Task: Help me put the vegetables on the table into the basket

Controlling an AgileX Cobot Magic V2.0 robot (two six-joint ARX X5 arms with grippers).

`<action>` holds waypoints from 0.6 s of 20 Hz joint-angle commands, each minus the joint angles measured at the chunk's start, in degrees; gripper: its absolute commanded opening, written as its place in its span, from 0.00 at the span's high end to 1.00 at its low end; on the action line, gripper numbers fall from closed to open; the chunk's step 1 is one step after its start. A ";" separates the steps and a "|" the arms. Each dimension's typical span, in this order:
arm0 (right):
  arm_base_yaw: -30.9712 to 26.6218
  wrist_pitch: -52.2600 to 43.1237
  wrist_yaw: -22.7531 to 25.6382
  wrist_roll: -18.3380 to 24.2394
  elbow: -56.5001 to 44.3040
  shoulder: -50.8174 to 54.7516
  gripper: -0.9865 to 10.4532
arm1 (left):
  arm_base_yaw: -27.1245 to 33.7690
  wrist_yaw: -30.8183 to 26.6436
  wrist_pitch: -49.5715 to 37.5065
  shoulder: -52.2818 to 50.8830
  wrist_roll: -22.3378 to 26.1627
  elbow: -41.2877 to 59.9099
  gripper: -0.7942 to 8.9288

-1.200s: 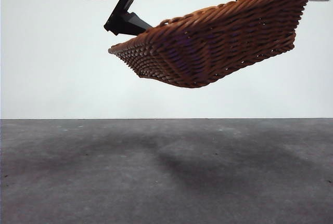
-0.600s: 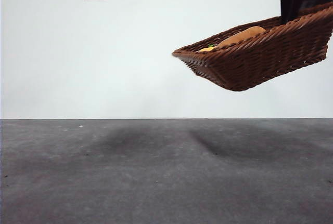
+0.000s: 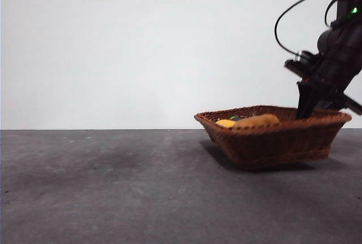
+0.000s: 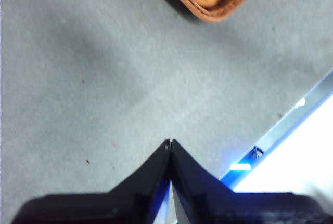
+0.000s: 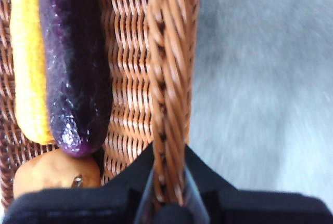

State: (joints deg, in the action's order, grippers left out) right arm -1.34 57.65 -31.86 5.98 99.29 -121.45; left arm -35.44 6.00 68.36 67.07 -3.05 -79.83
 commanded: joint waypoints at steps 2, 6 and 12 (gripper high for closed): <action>0.09 -1.97 -1.53 -1.31 -0.28 -2.97 0.92 | -0.20 -0.09 1.68 0.00 0.50 0.17 0.92; 0.09 -0.26 -1.55 -1.53 -0.28 -3.54 0.90 | -0.17 -0.11 1.88 -0.17 0.55 0.17 0.92; 0.11 2.34 -0.68 -4.28 -0.28 -2.60 0.34 | -0.17 -1.84 0.66 -0.17 2.29 0.17 0.92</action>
State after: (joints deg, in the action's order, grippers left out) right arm -1.37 60.10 -32.29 2.11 99.29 -123.96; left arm -35.44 4.19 69.17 67.05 -1.85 -79.83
